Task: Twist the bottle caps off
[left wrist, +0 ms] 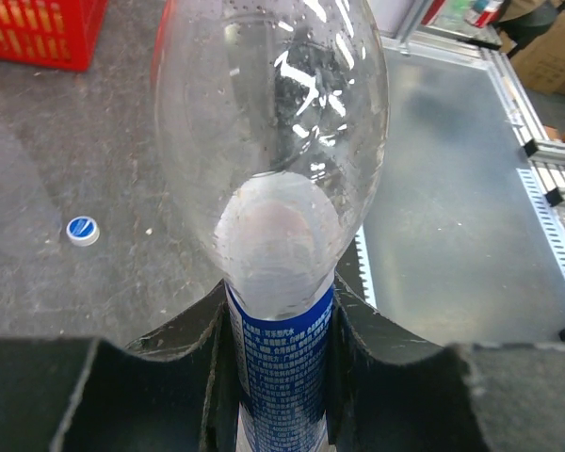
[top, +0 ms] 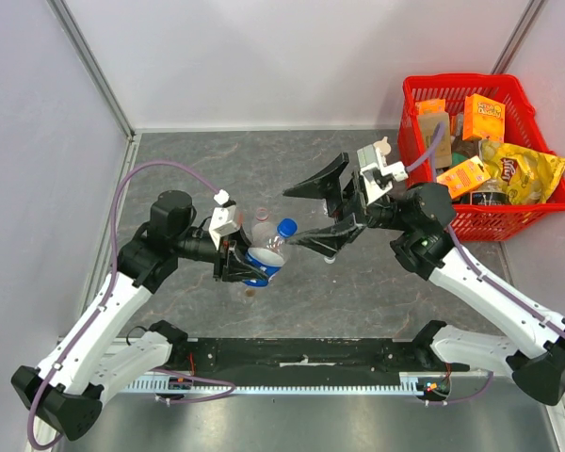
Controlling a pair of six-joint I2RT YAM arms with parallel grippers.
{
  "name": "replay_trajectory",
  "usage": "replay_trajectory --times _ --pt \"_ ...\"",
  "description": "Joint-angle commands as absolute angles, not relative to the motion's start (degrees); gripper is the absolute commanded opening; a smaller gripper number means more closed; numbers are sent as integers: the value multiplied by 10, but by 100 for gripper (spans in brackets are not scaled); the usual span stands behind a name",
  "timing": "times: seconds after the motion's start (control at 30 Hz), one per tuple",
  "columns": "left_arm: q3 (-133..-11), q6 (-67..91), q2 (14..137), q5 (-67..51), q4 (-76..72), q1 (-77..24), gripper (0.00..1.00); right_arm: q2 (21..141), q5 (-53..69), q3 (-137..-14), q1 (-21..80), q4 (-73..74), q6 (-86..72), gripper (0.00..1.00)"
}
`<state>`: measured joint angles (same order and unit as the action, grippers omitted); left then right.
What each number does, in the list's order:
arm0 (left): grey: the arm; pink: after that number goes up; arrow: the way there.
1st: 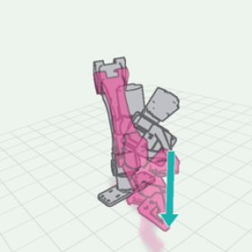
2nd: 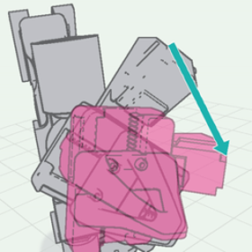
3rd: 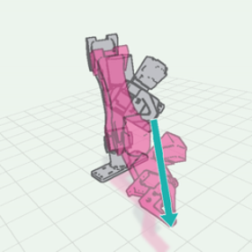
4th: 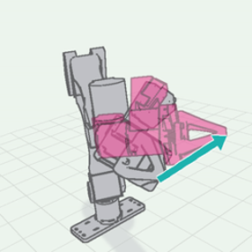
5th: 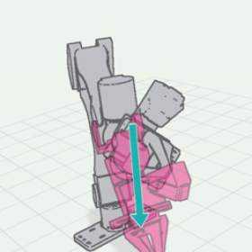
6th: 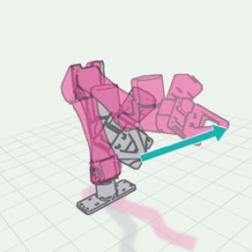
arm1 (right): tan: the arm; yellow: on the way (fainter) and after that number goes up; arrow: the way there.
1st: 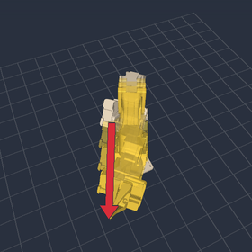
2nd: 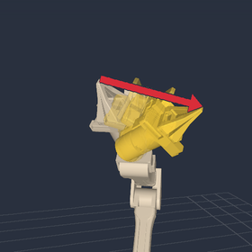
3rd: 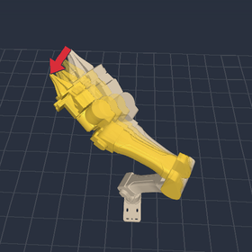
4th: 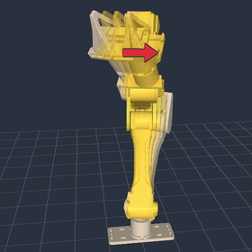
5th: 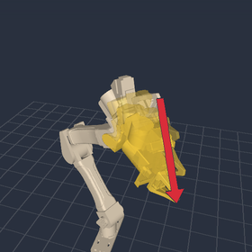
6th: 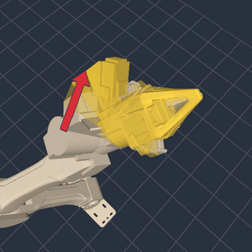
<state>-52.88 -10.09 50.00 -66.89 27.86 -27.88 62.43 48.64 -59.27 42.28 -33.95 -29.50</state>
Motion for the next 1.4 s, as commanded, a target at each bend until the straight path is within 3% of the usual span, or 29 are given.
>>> replay_trajectory --times 0.0,0.63,0.93,1.27,1.37 --pt "-550 -132 485 -590 296 -278 24 608 359 -605 425 -266 -254 98" --pt "-601 -140 465 -311 375 -278 24 657 166 -632 425 -165 -330 98" --pt "-608 -128 452 -149 382 -279 24 709 188 -648 427 -210 -379 98" --pt "-593 -134 460 -107 388 -279 24 789 187 -691 458 -222 -395 89" --pt "-592 -138 462 -105 388 -279 24 802 186 -693 463 -237 -403 81"
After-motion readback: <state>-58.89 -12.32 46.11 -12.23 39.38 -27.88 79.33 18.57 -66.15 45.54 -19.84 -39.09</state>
